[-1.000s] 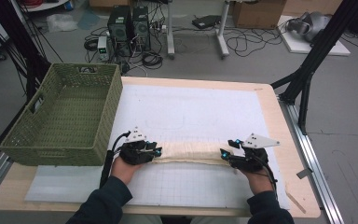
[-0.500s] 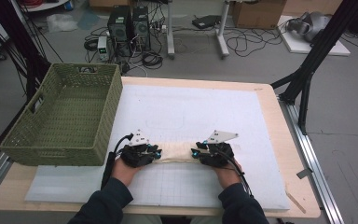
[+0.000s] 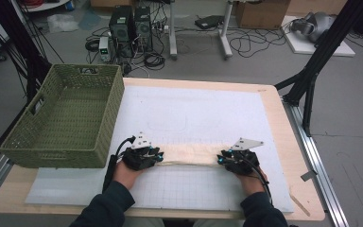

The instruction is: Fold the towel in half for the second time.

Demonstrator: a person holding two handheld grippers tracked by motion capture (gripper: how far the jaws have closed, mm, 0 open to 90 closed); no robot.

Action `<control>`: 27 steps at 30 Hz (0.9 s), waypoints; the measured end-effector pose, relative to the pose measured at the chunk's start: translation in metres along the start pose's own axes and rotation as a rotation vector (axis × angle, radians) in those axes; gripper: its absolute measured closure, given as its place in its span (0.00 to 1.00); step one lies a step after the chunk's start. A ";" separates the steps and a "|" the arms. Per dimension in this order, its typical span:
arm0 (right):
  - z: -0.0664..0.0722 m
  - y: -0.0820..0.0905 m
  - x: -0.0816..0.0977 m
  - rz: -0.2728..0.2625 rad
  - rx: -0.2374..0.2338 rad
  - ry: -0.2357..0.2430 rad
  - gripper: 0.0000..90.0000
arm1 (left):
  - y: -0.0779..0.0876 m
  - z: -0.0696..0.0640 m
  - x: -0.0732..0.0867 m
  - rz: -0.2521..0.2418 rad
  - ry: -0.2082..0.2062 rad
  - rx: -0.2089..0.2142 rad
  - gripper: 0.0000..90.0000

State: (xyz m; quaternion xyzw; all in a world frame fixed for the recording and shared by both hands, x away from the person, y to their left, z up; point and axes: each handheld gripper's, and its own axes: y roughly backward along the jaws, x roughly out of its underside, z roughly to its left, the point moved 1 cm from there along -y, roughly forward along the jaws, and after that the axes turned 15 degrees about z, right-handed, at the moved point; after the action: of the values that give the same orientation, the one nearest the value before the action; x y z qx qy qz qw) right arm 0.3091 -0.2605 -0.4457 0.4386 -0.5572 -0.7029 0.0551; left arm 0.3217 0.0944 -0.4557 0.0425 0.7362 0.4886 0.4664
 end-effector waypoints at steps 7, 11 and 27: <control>-0.006 0.004 0.017 0.003 0.002 -0.016 0.79 | 0.001 0.000 -0.001 0.003 0.006 -0.019 0.78; -0.006 0.003 0.017 -0.002 0.006 -0.015 0.79 | 0.008 0.001 -0.005 -0.078 0.077 -0.010 0.69; -0.004 0.003 0.018 -0.010 0.008 -0.026 0.76 | -0.015 -0.021 -0.019 0.035 -0.038 0.017 0.72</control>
State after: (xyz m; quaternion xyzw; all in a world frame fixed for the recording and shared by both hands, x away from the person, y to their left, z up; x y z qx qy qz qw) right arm 0.3003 -0.2747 -0.4534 0.4327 -0.5584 -0.7065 0.0425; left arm 0.3226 0.0623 -0.4531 0.0686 0.7306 0.4894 0.4713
